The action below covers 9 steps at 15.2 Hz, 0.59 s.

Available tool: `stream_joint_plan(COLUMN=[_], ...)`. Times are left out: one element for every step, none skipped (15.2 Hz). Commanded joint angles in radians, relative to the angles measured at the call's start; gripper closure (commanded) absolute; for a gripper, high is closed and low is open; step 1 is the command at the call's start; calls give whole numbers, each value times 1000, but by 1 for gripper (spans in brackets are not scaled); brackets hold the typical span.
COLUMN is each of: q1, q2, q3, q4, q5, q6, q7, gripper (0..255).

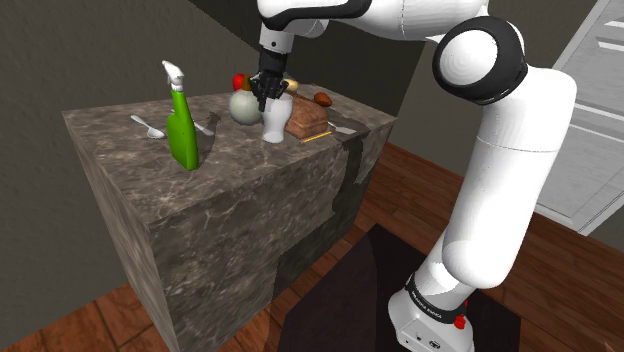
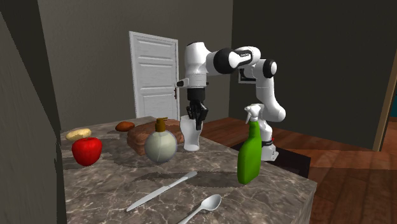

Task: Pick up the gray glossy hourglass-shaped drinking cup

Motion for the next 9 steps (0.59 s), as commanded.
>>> stream_joint_plan(q1=[0,0,0,-1,-1,-1,-1,-1,-1], q2=[1,1,3,3,3,5,6,7,9], q3=[0,0,0,0,0,0,0,0,-1], q4=[-1,-2,1,15,29,44,59,75,91], q5=[0,0,0,0,0,-1,-1,-1,-1], q6=[-1,0,-1,-15,-28,-42,-56,-70,-84], q7=[0,0,0,1,2,3,4,5,6], gripper=[255,255,255,255,255,255,255,255,255])
